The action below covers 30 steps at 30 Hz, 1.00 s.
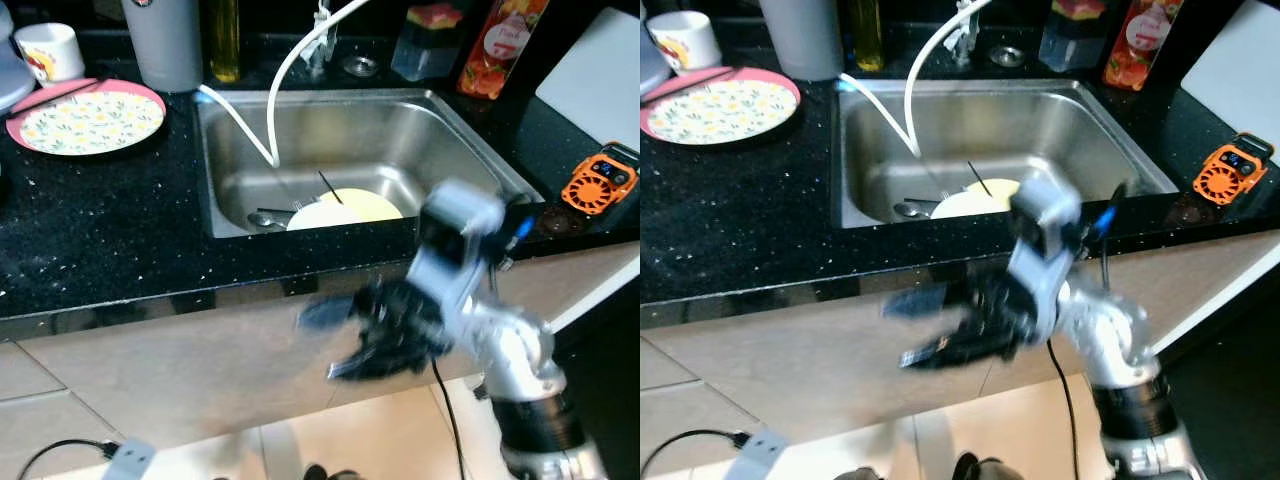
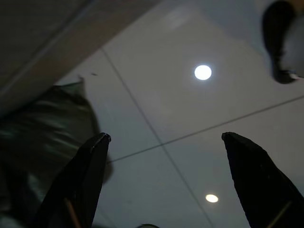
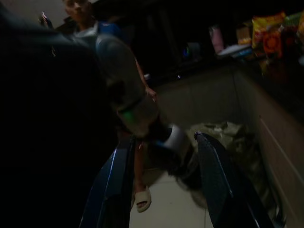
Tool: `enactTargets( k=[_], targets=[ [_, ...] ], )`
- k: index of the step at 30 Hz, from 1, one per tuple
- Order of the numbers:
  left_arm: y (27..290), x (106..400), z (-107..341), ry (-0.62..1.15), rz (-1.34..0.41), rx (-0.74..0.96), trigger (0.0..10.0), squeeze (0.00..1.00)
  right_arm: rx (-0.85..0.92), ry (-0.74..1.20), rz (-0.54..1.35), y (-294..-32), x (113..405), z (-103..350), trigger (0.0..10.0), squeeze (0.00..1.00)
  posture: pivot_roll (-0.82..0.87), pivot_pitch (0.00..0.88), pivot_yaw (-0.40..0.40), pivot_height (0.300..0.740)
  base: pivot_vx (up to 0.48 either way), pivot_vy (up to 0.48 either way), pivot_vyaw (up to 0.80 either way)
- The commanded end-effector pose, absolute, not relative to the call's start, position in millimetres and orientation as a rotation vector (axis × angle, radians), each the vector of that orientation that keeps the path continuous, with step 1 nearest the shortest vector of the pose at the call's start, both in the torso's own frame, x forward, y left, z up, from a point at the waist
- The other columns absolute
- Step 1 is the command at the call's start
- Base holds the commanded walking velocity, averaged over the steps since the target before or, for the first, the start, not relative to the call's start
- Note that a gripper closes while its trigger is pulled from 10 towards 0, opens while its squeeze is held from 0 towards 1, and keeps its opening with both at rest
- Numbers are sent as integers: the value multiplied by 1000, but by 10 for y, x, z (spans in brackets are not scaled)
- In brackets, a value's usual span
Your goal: Kitchen organization
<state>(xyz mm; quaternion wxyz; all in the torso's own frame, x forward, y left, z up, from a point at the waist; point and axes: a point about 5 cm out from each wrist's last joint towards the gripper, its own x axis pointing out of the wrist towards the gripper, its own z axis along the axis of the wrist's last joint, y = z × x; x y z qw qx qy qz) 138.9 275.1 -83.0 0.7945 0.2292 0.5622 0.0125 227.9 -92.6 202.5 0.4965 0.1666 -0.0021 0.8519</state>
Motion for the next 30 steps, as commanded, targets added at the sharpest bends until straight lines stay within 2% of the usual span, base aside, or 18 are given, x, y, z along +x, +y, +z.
enactTargets(
  k=[1, 3, 4, 6, 10, 14, 15, 20, 21, 24, 25, 30],
  targets=[
    [2754, 1353, -843, 1225, 32, 489, 10000, 0, 345, -8, 2087, -914, 2236, 2037, 10000, 0, 134, 58, -56, 740, 0, 0, 0],
    [2733, 1368, -844, 1212, 36, 459, 10000, 0, 300, 110, 2056, -964, 2181, 1830, 10000, 0, 128, 62, -54, 740, 0, 0, 0],
    [2733, 1368, -844, 1212, 36, 459, 10000, 0, 300, 110, 2056, -964, 2181, 1830, 10000, 0, 128, 62, -54, 740, 0, 0, 0],
    [2598, 1440, -857, 1163, -31, 401, 10000, 0, 255, 276, 1962, -1110, 2162, 1560, 10000, 0, 124, 63, -57, 740, 0, 0, 0],
    [2515, 1470, -867, 1142, -84, 397, 10000, 0, 219, 404, 1867, -1262, 2156, 1351, 10000, 0, 121, 64, -58, 740, 0, 0, 0],
    [2455, 1390, -915, 1177, -117, 389, 10000, 0, 159, 679, 1633, -1662, 2112, 811, 10000, 0, 110, 64, -63, 740, 0, 0, 0],
    [2455, 1390, -915, 1177, -117, 389, 10000, 0, 159, 679, 1633, -1662, 2112, 811, 10000, 0, 110, 64, -63, 740, 0, 0, 0],
    [2397, 1324, -951, 1195, -162, 382, 10000, 0, 240, 829, 1315, -1988, 2066, 292, 10000, 0, 107, 62, -61, 740, 0, 0, 0],
    [2397, 1324, -951, 1195, -162, 382, 10000, 0, 240, 829, 1315, -1988, 2066, 292, 10000, 0, 107, 62, -61, 740, 0, 0, 0],
    [2357, 1334, -954, 1182, -191, 368, 10000, 0, 313, 916, 1134, -2174, 1953, 22, 10000, 0, 108, 60, -62, 740, 0, 0, 0],
    [2357, 1334, -954, 1182, -191, 368, 10000, 0, 313, 916, 1134, -2174, 1953, 22, 10000, 0, 108, 60, -62, 740, 0, 0, 0],
    [2325, 1311, -967, 1191, -224, 362, 10000, 0, 312, 1030, 840, -2370, 1775, -317, 10000, 0, 103, 61, -62, 740, 0, 0, 0]
  ],
)
